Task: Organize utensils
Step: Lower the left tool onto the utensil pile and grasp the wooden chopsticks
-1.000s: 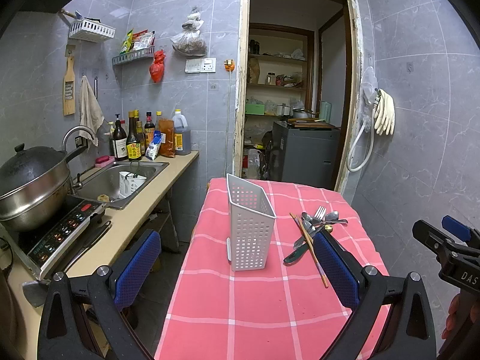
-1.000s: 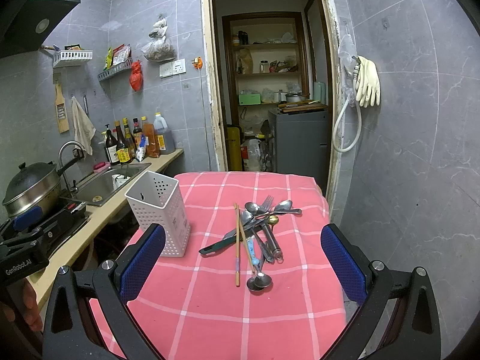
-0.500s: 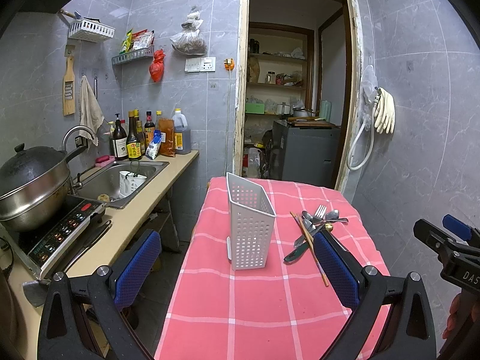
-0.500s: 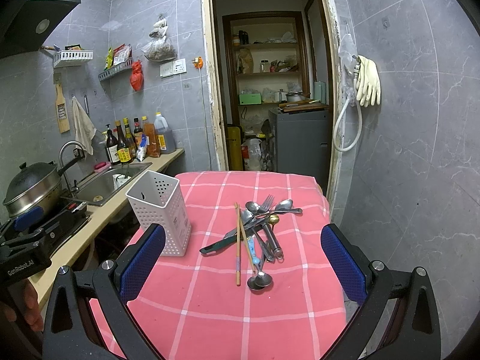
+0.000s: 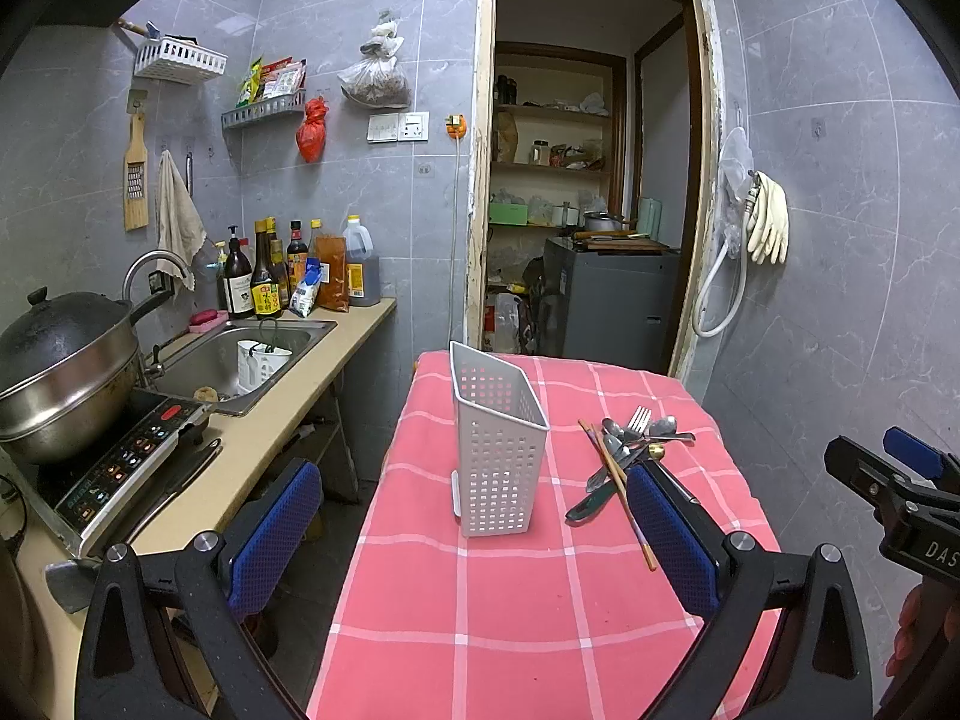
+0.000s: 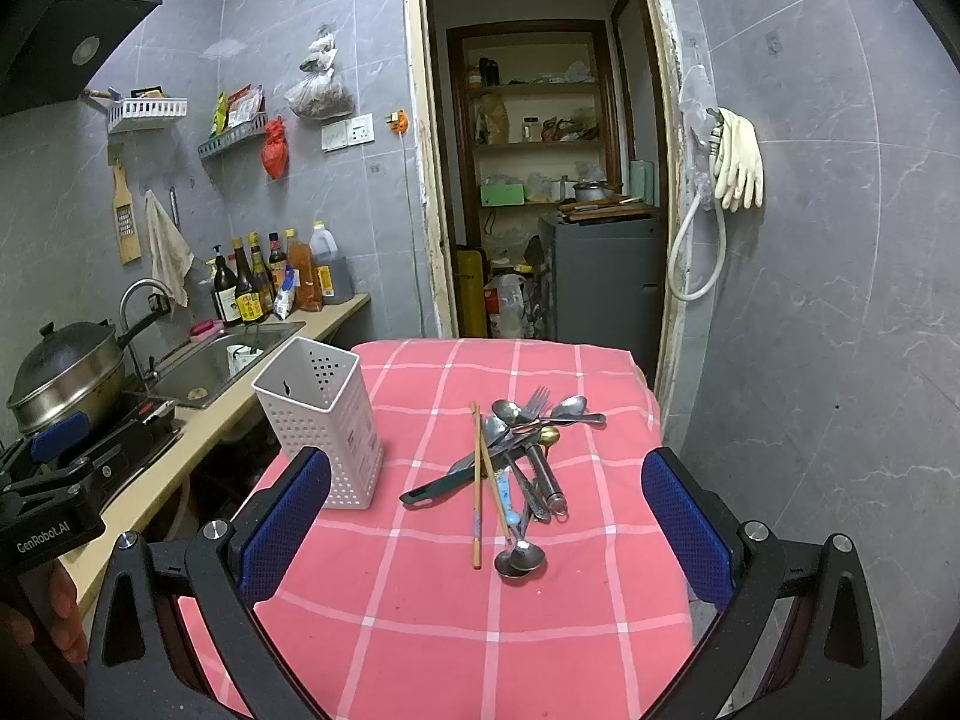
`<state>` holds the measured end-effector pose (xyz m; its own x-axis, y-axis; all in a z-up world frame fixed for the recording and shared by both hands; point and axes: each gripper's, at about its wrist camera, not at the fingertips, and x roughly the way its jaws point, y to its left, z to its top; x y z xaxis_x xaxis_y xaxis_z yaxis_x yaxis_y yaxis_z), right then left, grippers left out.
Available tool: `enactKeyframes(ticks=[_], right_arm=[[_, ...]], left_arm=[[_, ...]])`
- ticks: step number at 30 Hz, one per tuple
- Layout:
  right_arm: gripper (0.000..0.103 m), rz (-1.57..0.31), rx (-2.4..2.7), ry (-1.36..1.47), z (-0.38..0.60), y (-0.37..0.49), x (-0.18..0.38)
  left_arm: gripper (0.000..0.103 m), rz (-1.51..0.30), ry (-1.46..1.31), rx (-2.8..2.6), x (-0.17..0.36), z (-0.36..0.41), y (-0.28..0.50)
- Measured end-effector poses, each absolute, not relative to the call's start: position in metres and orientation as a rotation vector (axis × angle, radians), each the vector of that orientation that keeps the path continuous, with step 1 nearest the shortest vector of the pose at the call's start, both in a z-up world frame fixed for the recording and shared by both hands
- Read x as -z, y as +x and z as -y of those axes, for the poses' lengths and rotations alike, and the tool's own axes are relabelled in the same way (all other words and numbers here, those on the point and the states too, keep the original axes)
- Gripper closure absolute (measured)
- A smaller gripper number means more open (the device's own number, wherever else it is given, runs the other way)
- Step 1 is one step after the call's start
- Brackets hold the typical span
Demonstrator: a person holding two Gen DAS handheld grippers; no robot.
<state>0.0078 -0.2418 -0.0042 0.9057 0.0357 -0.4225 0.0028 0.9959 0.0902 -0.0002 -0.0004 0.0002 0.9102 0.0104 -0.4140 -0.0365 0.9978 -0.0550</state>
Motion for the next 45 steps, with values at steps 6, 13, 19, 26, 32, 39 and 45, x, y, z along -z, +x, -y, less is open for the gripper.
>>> enactKeyframes(ticks=[6, 13, 19, 26, 32, 39, 45], right_arm=[[0.001, -0.438, -0.018, 0.089, 0.241, 0.008, 0.004], [0.001, -0.451, -0.014, 0.09, 0.24, 0.009, 0.01], [0.001, -0.484, -0.007, 0.099, 0.243, 0.018, 0.014], [0.001, -0.541, 0.036, 0.107, 0.255, 0.035, 0.02], [0.001, -0.541, 0.07, 0.112, 0.276, 0.062, 0.016], [0.001, -0.543, 0.072, 0.204, 0.308, 0.095, 0.01], [0.004, -0.582, 0.073, 0.231, 0.338, 0.12, 0.018]], left_arm=[[0.001, -0.428, -0.061, -0.024, 0.0, 0.001, 0.0], [0.001, -0.444, -0.059, -0.029, 0.005, -0.002, 0.007], [0.001, -0.475, -0.049, -0.021, 0.007, -0.004, 0.011], [0.001, -0.542, -0.049, 0.07, 0.01, -0.006, 0.032], [0.001, -0.562, -0.081, 0.184, 0.006, 0.003, 0.069], [0.001, -0.537, -0.126, 0.329, -0.005, 0.029, 0.117], [0.002, -0.569, -0.153, 0.436, -0.007, 0.066, 0.158]])
